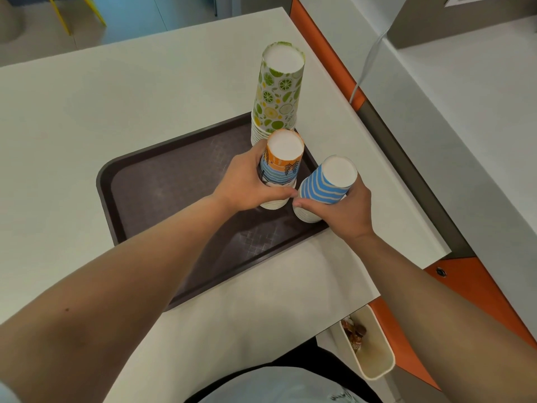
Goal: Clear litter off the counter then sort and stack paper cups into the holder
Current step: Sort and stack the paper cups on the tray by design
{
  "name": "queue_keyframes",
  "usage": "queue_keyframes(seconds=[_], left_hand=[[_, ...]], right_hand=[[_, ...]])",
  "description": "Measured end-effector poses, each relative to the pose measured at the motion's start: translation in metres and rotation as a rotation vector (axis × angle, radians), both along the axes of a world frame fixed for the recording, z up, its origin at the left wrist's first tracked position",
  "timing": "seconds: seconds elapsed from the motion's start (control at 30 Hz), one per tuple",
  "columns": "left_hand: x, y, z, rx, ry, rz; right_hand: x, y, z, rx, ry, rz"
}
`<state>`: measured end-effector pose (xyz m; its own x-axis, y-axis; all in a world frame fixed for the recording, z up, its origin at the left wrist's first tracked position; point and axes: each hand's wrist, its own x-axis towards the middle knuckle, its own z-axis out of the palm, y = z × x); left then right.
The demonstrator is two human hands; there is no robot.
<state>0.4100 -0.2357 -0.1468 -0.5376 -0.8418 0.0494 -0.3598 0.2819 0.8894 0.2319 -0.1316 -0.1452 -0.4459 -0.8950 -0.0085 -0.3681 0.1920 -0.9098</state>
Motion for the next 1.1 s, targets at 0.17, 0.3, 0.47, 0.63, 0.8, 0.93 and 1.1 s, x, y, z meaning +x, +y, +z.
queue_keyframes(seconds=[0.17, 0.3, 0.47, 0.63, 0.8, 0.93, 1.1], left_hand=[[0.000, 0.000, -0.002, -0.003, -0.031, -0.008], [-0.001, -0.001, -0.003, 0.013, -0.047, 0.006], [-0.003, 0.004, -0.004, -0.022, -0.066, 0.073], [-0.003, 0.008, -0.006, -0.061, -0.130, 0.157], [0.000, 0.007, 0.004, -0.017, -0.106, 0.240], [0.000, -0.001, 0.010, 0.031, -0.139, 0.267], [0.004, -0.013, 0.014, 0.115, -0.179, 0.269]], right_hand=[[-0.001, -0.001, -0.002, 0.012, -0.003, 0.006], [0.000, -0.001, -0.002, 0.009, -0.004, 0.005], [0.002, -0.004, -0.006, 0.012, 0.050, -0.025], [0.002, -0.011, -0.003, 0.025, 0.048, -0.044], [-0.006, -0.024, 0.007, 0.058, 0.002, -0.107], [-0.012, -0.036, 0.010, 0.132, -0.056, -0.132], [-0.012, -0.047, 0.010, 0.251, -0.088, -0.125]])
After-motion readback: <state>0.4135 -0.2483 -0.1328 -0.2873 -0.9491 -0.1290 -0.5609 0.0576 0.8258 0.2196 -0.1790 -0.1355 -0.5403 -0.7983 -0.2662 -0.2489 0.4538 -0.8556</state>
